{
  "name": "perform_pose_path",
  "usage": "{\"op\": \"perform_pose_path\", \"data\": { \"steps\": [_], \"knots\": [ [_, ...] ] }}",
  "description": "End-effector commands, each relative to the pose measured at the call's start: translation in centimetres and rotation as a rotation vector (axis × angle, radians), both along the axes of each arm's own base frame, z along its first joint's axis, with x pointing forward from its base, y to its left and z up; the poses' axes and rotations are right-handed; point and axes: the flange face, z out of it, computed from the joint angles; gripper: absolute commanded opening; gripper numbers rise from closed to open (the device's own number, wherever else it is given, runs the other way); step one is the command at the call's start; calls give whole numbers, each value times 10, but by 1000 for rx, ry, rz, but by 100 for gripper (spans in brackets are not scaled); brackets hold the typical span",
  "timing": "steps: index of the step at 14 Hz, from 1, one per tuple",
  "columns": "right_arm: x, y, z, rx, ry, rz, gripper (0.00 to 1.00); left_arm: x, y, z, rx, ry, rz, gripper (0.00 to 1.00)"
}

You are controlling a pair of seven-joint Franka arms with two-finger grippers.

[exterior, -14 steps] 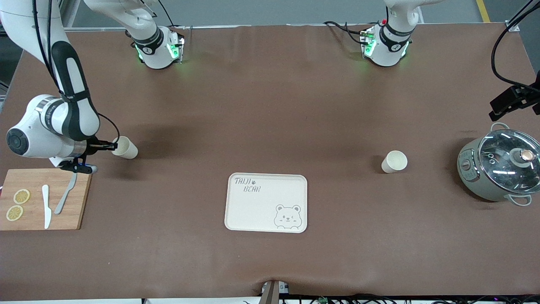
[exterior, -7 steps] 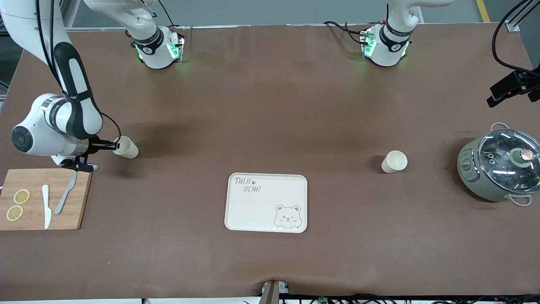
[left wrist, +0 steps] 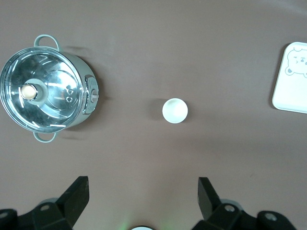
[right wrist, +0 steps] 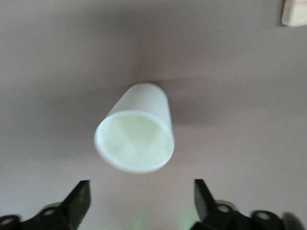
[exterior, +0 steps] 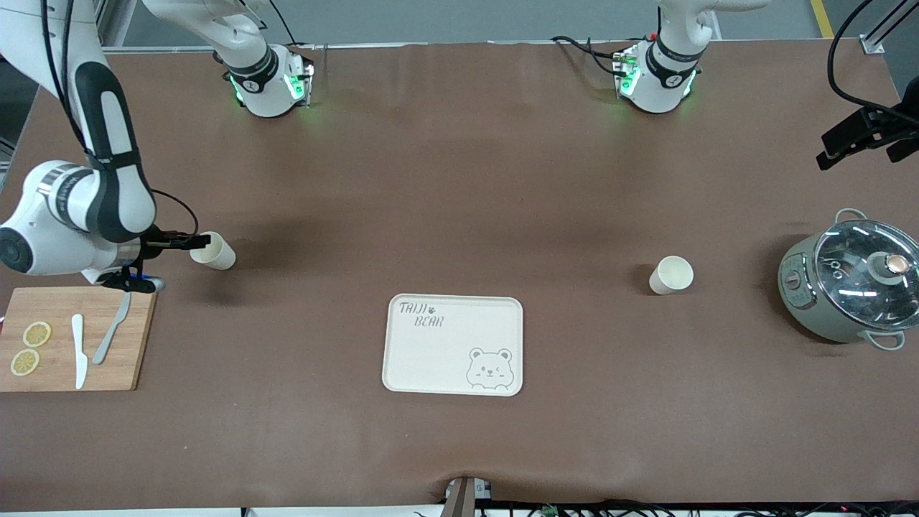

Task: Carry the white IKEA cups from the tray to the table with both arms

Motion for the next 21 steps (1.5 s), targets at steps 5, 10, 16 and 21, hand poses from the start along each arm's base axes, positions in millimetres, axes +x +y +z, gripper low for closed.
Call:
{"op": "perform_pose_path", "data": {
  "steps": [5,10,16,21],
  "knots": [
    [50,-4,106,-54,-76,66,100,-9,1,2,-2,-5,-1,100],
    [75,13,183,-54,-33,108,100,-6,1,2,-3,-15,-3,100],
    [66,35,295,-62,-181,153,100,-6,3,3,-3,-18,-1,100],
    [38,20,346,-24,-249,140,100,-9,3,6,-3,-23,-9,100]
  ]
}}
